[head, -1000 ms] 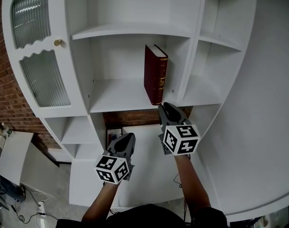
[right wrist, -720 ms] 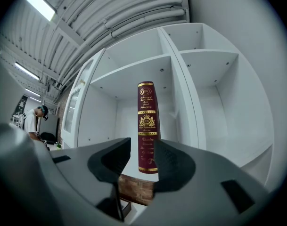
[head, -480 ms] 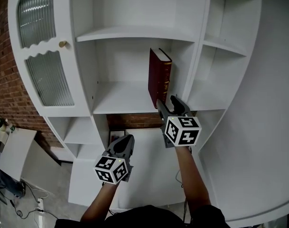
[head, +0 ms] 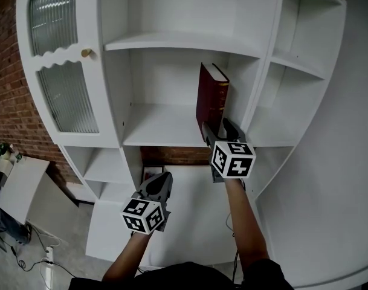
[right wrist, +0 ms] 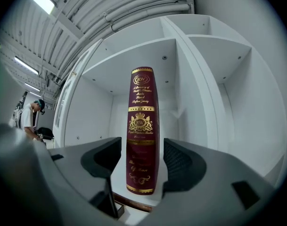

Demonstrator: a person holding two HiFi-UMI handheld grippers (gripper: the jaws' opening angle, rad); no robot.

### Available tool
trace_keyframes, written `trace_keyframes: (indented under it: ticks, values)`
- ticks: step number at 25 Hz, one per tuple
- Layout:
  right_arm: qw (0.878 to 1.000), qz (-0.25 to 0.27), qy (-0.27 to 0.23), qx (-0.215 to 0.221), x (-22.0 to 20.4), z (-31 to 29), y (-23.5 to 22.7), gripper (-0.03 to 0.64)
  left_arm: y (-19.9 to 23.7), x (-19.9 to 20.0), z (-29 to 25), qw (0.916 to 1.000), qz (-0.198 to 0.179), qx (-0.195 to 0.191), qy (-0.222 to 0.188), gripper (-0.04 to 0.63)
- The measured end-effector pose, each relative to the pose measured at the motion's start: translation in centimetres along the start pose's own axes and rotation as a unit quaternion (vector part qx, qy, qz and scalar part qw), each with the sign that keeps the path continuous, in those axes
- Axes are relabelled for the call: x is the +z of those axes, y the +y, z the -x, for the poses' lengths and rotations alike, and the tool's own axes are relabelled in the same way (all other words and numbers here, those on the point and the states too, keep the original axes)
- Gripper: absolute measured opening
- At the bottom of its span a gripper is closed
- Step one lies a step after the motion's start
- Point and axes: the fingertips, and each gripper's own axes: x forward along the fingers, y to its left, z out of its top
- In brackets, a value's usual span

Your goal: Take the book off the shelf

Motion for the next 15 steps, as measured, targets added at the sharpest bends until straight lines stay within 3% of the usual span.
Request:
trace_keyframes:
  ticks: [15]
  values:
    - [1.0,0.015,0.018,-0.009,-0.8,-4.0,-0.1,0.284,2.0,1.0,-0.4,0.9998,-0.001,0.018,-0.008,0.016]
